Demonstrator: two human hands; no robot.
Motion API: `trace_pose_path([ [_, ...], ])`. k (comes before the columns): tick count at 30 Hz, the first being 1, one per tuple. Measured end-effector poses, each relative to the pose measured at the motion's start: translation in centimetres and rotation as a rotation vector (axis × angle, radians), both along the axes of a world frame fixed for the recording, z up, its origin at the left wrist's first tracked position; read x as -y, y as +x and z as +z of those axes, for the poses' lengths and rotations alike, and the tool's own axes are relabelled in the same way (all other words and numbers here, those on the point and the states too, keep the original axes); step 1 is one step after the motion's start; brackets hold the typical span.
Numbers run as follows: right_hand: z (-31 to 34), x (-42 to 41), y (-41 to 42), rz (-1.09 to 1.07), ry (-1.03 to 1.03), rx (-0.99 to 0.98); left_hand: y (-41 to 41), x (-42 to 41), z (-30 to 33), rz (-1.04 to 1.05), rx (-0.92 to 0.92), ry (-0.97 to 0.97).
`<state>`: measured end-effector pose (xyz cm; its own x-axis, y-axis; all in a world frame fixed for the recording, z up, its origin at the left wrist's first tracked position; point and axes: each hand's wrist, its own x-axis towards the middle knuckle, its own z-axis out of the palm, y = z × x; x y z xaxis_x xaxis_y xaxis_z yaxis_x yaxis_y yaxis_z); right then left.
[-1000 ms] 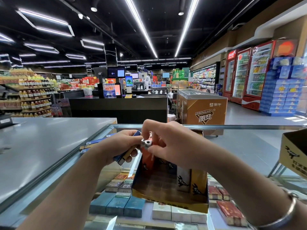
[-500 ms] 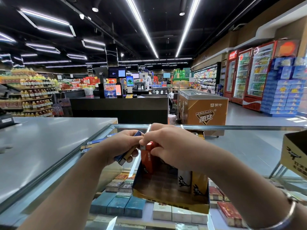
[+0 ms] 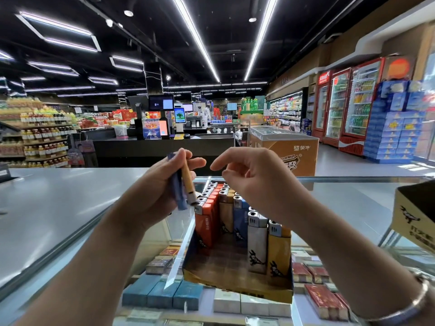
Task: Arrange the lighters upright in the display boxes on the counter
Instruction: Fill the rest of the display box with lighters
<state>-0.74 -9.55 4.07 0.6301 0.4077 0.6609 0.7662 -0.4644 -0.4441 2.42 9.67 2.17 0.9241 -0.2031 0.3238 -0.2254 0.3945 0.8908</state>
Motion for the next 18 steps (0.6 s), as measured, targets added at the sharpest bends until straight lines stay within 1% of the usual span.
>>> trace_pose_path([
  [5,-0.50,-0.50,0.02,0.019,-0.112,0.031,-0.20,0.62,-0.21,0.043,0.038,0.035],
  [8,-0.53,-0.43,0.12,0.047,-0.106,0.027,-0.11,0.48,-0.18,0.062,0.046,0.033],
  [10,-0.54,-0.39,0.20,0.037,-0.054,0.053,-0.21,0.40,-0.19,0.039,0.040,0.058],
  [14,-0.12,-0.19,0.46,0.004,0.126,0.073,-0.40,0.46,-0.31,-0.011,0.025,0.091],
  [16,0.10,-0.01,0.60,-0.001,0.204,0.057,-0.34,0.58,-0.44,0.004,0.022,0.128],
  [18,0.26,0.20,0.64,0.017,0.291,0.038,-0.17,0.63,-0.59,0.060,0.017,0.189],
])
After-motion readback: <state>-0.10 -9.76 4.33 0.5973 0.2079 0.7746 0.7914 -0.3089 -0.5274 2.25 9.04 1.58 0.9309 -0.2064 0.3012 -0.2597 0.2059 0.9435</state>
